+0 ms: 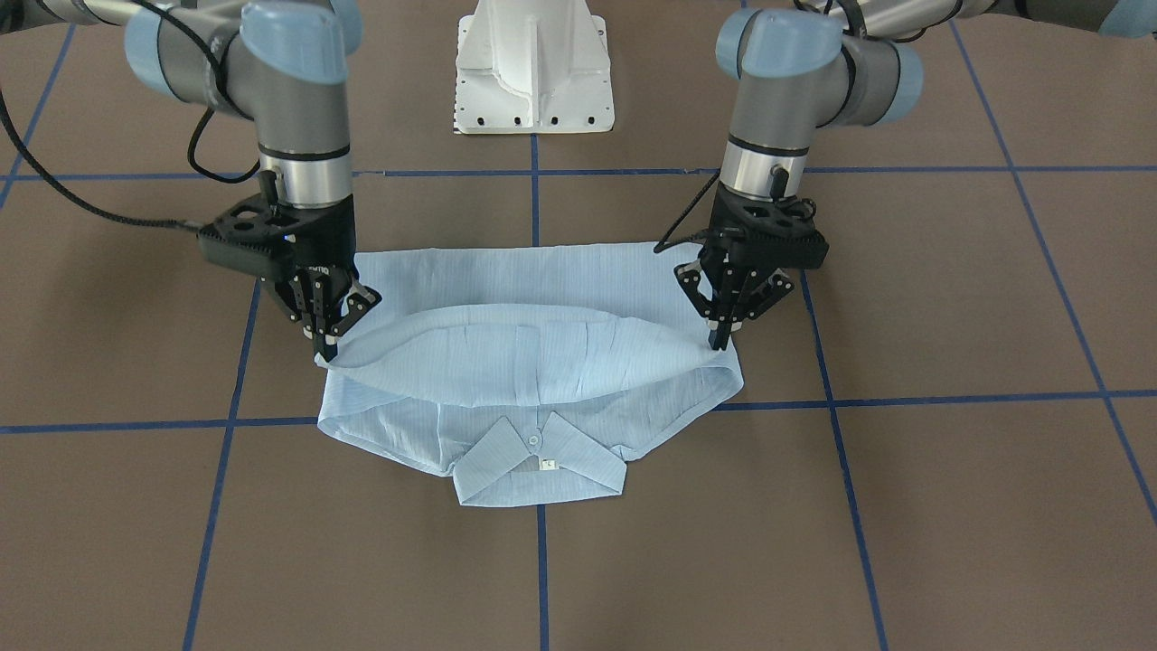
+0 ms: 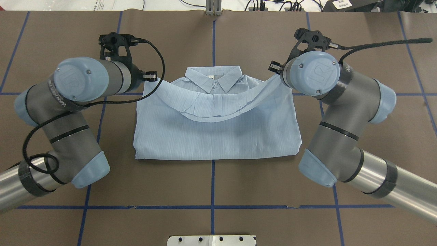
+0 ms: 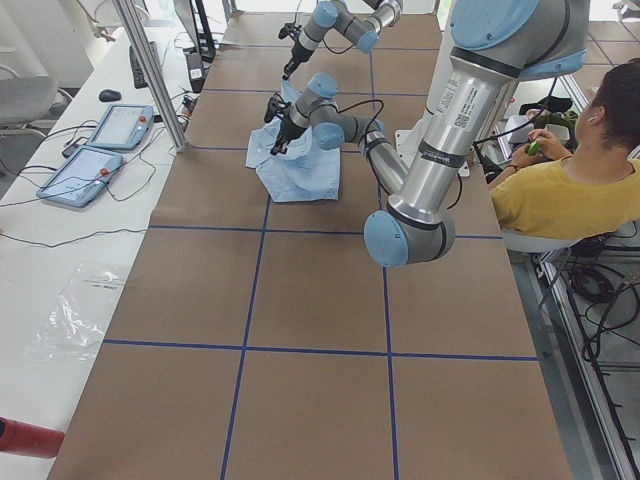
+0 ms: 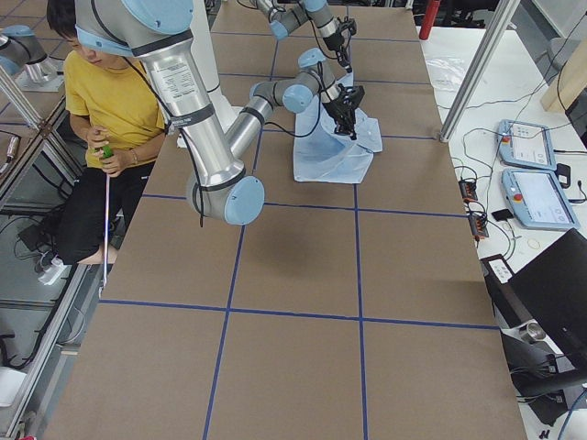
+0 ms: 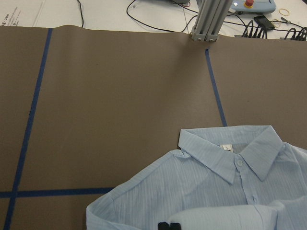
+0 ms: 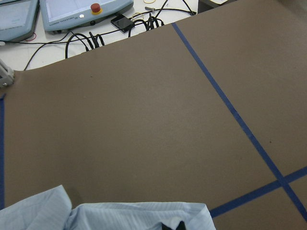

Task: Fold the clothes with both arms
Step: 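Release the hem near the collar and draw both grippers back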

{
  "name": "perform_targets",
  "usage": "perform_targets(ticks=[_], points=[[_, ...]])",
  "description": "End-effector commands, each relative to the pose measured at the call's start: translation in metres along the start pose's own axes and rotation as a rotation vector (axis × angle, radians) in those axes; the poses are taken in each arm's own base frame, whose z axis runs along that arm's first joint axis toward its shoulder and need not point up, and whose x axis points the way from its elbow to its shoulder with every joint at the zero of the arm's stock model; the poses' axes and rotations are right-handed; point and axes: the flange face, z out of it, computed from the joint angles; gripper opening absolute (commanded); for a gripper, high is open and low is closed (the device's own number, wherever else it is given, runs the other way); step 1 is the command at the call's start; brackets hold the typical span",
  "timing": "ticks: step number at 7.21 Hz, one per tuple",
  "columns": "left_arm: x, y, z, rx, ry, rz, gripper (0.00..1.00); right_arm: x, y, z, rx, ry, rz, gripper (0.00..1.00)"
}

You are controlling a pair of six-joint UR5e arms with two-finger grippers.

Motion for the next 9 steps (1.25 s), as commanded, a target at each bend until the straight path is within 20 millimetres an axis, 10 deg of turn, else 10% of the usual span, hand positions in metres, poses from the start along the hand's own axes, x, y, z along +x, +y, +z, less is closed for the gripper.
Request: perform_targets(ticks=[1,3,4,5,9], points=[[-0.031,0.015,0.068,0.023,-0.057,0.011,0.00,0.019,0.008,0.081,0.001,0.036,-0.022,0.00],[-0.039,0.020,0.079,0.027,-0.052,0.032,0.00,0.019,0.010,0.085,-0.001,0.032,-0.021,0.00],[-0.041,0.022,0.079,0.025,-0.053,0.033,0.00,0.019,0.013,0.085,-0.004,0.033,-0.025,0.54],[-0.040,0.021,0.075,0.039,-0.013,0.035,0.90,0.014,0.016,0.081,-0.007,0.024,-0.025,1.00],[-0.062,0.059,0.005,-0.095,0.262,0.160,1.00,0.030,0.002,0.035,-0.075,-0.060,-0.094,1.00]])
